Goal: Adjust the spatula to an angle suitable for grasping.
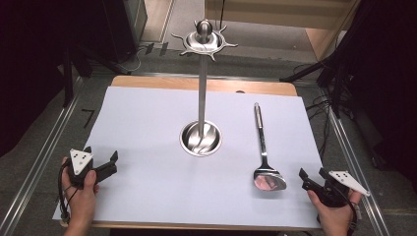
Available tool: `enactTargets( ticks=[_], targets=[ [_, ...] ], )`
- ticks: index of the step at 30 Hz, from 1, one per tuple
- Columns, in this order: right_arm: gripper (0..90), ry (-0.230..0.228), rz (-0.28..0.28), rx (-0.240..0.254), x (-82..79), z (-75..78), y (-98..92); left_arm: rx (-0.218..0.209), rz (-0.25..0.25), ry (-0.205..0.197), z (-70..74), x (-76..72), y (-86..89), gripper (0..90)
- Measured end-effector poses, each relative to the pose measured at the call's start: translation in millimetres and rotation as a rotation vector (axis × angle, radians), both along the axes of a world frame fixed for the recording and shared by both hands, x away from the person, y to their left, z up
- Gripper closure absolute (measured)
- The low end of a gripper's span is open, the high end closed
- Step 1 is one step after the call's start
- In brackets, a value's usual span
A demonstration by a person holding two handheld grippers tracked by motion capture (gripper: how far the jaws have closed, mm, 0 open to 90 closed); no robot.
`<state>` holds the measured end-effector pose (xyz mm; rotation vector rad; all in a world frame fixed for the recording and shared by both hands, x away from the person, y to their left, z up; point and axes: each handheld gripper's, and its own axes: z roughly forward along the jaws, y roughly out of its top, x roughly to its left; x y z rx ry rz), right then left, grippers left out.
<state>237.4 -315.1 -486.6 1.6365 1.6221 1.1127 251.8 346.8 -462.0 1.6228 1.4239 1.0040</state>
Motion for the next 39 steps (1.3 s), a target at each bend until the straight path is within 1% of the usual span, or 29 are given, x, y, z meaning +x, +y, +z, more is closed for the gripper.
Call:
enactTargets(
  ticks=[1,2,4,6,7,8,9,10,11,12,13,14,16,19,21,23,24,25,26,27,28,29,31,33,34,36,39],
  targets=[
    [25.5,0.000,0.000,0.000,0.0,0.0,0.0,0.001,0.000,0.000,0.0,0.0,0.0,13.7],
    [28.1,0.009,0.003,0.016,1.2,1.1,1.6,0.001,0.000,0.001,0.0,0.0,0.0,13.7],
    [33.0,0.022,-0.011,0.004,3.4,4.1,4.8,0.003,0.001,0.001,0.0,-0.1,-0.3,13.7],
    [47.3,0.040,-0.024,0.006,6.2,8.0,8.3,0.003,0.001,0.002,0.0,0.0,-0.3,13.7],
    [47.3,0.040,-0.024,0.006,6.2,8.0,8.3,0.002,0.001,0.001,-0.1,0.1,-0.3,13.7],
    [50.8,0.046,-0.037,-0.017,8.1,10.3,9.8,0.002,0.000,0.001,-0.1,0.3,-0.2,13.7],
    [58.5,0.057,-0.063,-0.017,11.9,16.3,14.0,0.004,0.001,0.004,0.0,0.4,-0.2,13.7],
    [58.5,0.057,-0.063,-0.017,11.9,16.3,14.0,0.004,0.001,0.004,0.0,0.4,-0.2,13.7],
    [65.6,0.065,-0.052,-0.010,15.7,20.2,16.8,0.004,0.003,0.006,0.0,0.4,-0.4,13.7],
    [67.4,0.081,-0.042,-0.015,18.7,22.4,19.5,0.004,0.003,0.006,0.0,0.4,-0.4,13.7],
    [67.4,0.081,-0.042,-0.015,18.7,22.4,19.5,0.004,0.003,0.006,0.0,0.4,-0.4,13.7],
    [70.2,0.107,-0.010,-0.015,24.5,25.3,23.5,0.004,0.003,0.006,0.0,0.4,-0.4,13.7],
    [73.8,0.148,0.013,-0.014,30.5,27.7,27.9,0.005,0.004,0.007,0.0,0.4,-0.5,13.7],
    [79.5,0.178,0.039,-0.026,38.8,30.5,34.0,0.007,0.004,0.008,0.0,0.4,-0.4,13.7],
    [83.1,0.196,0.047,-0.032,44.5,32.7,39.5,0.007,0.004,0.008,0.0,0.4,-0.4,13.7],
    [84.5,0.199,0.055,-0.033,47.1,33.7,41.9,0.006,0.004,0.008,0.0,0.5,-0.5,13.7],
    [86.3,0.207,0.064,-0.037,49.8,34.6,44.1,0.006,0.004,0.009,0.0,0.5,-0.5,13.7],
    [89.3,0.225,0.068,-0.041,56.5,35.7,48.8,0.005,0.005,0.007,-0.2,0.5,-0.7,13.7],
    [89.3,0.225,0.068,-0.041,56.5,35.7,48.8,0.005,0.005,0.007,-0.2,0.5,-0.7,13.7],
    [90.0,0.243,0.081,-0.041,62.2,35.7,52.4,0.005,0.005,0.007,-0.2,0.5,-0.7,13.7],
    [90.0,0.243,0.081,-0.041,62.2,35.7,52.4,0.005,0.005,0.007,-0.2,0.5,-0.7,13.7],
    [90.0,0.256,0.087,-0.035,66.5,34.7,55.5,0.005,0.004,0.007,-0.1,0.5,-0.7,13.7],
    [90.0,0.270,0.100,-0.042,71.7,33.1,60.2,0.005,0.004,0.007,-0.2,0.5,-0.7,13.7],
    [90.0,0.275,0.104,-0.045,73.6,32.4,61.7,0.006,0.004,0.007,-0.2,0.5,-0.7,13.8],
    [90.0,0.291,0.111,-0.046,78.8,31.5,65.9,0.005,0.004,0.006,-0.2,0.5,-0.7,13.7],
    [90.0,0.304,0.117,-0.040,83.3,31.4,69.0,0.005,0.004,0.006,-0.2,0.5,-0.8,13.8],
    [90.0,0.309,0.119,-0.039,87.0,31.1,70.9,0.005,0.003,0.009,-0.1,0.5,-0.6,13.7]
  ],
)
